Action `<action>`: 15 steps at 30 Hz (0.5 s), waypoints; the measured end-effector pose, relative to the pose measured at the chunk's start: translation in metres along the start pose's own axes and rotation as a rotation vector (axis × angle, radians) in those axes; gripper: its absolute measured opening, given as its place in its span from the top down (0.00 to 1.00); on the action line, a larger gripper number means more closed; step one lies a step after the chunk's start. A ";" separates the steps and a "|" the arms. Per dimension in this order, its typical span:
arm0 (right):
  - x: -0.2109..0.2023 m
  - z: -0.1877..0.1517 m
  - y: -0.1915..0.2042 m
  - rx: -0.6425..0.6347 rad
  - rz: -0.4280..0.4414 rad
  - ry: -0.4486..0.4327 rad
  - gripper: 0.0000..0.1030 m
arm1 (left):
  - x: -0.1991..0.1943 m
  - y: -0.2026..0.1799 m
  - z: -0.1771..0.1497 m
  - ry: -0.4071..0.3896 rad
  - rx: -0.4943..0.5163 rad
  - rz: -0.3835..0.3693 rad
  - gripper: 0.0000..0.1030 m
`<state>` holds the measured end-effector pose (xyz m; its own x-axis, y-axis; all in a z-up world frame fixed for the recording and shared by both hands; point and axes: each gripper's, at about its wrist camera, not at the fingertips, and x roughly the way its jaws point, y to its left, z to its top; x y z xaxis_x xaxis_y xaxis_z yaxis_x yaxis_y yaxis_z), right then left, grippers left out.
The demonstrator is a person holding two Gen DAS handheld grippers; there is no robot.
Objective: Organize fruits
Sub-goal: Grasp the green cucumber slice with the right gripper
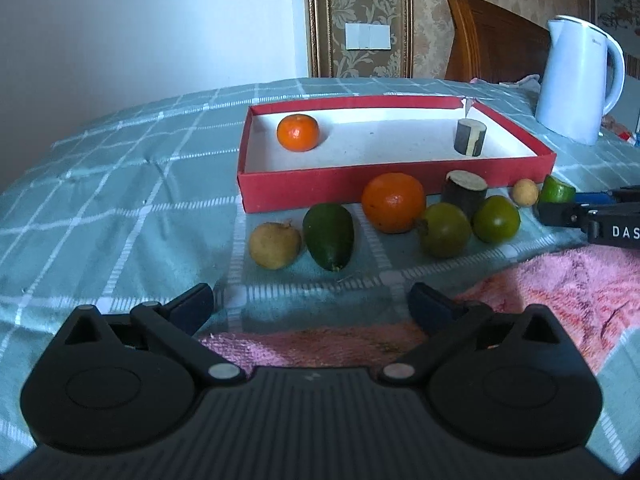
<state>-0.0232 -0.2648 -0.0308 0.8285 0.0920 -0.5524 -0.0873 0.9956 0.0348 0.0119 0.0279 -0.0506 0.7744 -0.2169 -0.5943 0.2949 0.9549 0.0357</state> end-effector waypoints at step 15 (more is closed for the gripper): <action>-0.005 0.047 -0.008 -0.001 -0.054 -0.110 0.68 | 0.002 0.004 0.002 0.009 -0.021 -0.015 0.00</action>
<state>-0.0008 -0.2724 0.0103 0.8876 0.0398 -0.4589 -0.0412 0.9991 0.0069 0.0153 0.0311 -0.0500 0.7651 -0.2296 -0.6016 0.2945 0.9556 0.0098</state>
